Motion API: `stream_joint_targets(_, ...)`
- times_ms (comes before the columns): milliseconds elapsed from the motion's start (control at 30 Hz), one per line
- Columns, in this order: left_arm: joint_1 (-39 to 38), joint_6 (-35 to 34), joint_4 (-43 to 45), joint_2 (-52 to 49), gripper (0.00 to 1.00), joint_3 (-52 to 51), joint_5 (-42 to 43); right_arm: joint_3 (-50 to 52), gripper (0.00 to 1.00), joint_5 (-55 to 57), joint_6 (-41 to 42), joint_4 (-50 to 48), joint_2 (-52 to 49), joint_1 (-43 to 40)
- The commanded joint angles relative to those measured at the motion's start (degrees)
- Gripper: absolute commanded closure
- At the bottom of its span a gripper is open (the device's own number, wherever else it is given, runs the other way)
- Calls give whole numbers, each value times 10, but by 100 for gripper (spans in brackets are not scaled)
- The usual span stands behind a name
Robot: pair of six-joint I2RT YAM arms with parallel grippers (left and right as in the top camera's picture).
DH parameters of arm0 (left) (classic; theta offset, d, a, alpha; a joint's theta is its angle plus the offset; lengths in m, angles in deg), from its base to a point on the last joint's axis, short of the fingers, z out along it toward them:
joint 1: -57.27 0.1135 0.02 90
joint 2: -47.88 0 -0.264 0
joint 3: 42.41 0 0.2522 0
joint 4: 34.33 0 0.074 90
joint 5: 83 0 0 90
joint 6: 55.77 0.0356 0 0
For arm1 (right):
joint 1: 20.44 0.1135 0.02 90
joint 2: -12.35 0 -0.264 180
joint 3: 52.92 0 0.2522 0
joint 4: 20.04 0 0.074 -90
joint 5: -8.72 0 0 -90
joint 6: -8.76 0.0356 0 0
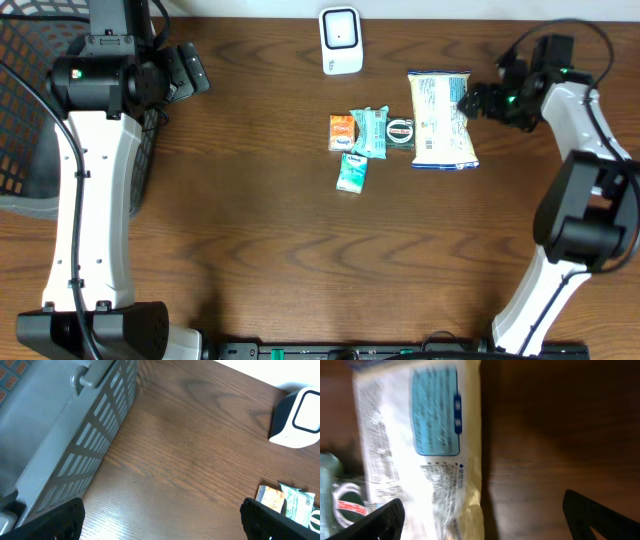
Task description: Scan the item barcode
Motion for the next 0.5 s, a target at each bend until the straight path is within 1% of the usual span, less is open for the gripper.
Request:
stream_joint_targets(0,0,-1,-2,0,2,2,-9,1,4,-81,-26,-3,-38,2)
stream_joint_targets(100,0,-1,-2,0,2,2,-9,1,4,-110,-26,-6,-61,3)
stream_joint_targets(233,0,-1,-2,0,2,2,-9,1,7,-122,-26,0,-80,3)
stream_joint_targets(433,-1,-1,-2,0,2,2,-9,1,19,-123,-26,5,-116,16)
stream_joint_targets(467,0,-1,-2,0,2,2,-9,1,23,-123,-26,8,-120,19)
